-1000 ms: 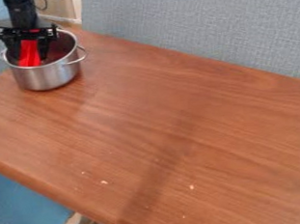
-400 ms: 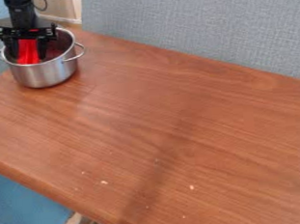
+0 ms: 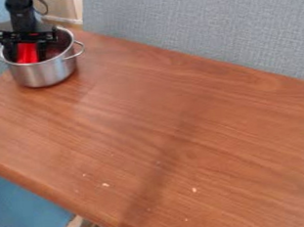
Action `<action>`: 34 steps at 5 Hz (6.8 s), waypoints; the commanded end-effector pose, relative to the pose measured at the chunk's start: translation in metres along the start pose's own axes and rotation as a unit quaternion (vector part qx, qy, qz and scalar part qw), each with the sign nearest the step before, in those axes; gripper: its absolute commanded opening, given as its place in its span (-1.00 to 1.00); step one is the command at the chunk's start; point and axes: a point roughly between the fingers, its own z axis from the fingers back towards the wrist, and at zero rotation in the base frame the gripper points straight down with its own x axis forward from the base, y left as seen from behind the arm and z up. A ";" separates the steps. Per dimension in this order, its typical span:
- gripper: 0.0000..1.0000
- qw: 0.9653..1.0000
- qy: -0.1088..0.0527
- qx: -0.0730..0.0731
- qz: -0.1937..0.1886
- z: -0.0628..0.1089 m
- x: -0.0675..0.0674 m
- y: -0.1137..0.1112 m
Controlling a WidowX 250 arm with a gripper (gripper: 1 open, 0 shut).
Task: Put the red object in the metal pot
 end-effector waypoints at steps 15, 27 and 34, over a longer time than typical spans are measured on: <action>1.00 0.998 0.065 0.003 0.012 -0.020 -0.011 0.003; 1.00 0.995 0.095 0.005 0.021 -0.020 -0.009 0.010; 1.00 0.993 0.114 0.005 0.033 -0.022 -0.010 0.020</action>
